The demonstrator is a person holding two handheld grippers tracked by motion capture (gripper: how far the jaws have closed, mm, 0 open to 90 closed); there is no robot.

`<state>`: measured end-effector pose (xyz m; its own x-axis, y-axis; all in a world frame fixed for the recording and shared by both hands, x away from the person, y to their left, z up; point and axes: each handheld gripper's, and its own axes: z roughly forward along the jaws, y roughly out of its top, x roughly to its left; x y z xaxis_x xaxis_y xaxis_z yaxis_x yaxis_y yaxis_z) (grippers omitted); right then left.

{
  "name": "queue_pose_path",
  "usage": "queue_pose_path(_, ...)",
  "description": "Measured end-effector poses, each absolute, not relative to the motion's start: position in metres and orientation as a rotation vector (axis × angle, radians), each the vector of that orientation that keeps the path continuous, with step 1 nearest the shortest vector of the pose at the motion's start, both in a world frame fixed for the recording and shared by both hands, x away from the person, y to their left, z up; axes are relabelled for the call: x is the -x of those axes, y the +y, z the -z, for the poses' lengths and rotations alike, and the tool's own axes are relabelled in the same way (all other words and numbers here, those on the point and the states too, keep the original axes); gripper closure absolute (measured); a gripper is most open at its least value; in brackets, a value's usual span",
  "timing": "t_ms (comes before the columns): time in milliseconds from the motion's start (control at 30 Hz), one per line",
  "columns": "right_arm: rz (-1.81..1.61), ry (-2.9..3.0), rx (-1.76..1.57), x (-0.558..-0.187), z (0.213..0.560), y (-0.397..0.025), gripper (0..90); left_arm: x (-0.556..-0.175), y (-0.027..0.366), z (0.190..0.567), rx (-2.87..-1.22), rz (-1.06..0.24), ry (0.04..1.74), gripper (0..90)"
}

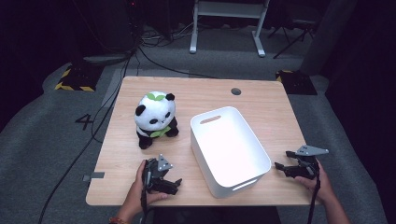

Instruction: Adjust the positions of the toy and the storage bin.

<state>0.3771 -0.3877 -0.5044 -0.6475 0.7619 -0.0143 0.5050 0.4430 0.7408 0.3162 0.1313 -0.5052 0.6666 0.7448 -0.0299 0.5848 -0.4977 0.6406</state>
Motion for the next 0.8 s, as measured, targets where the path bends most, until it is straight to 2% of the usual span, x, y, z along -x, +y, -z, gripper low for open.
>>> queue_pose_path(333,-1.032,2.355,-1.07,-0.377,0.505,-0.388,20.8,-0.318,0.1,0.504,-2.303,-0.301,0.941,0.4)
queue_pose_path(400,-1.032,2.355,-1.07,-0.377,0.505,-0.388,20.8,-0.32,0.095,0.505,-2.304,-0.323,0.881,0.4)
queue_pose_path(800,-1.032,2.353,-1.07,-0.377,0.505,-0.388,20.8,-0.326,0.059,0.505,-2.32,-0.275,0.831,0.0)
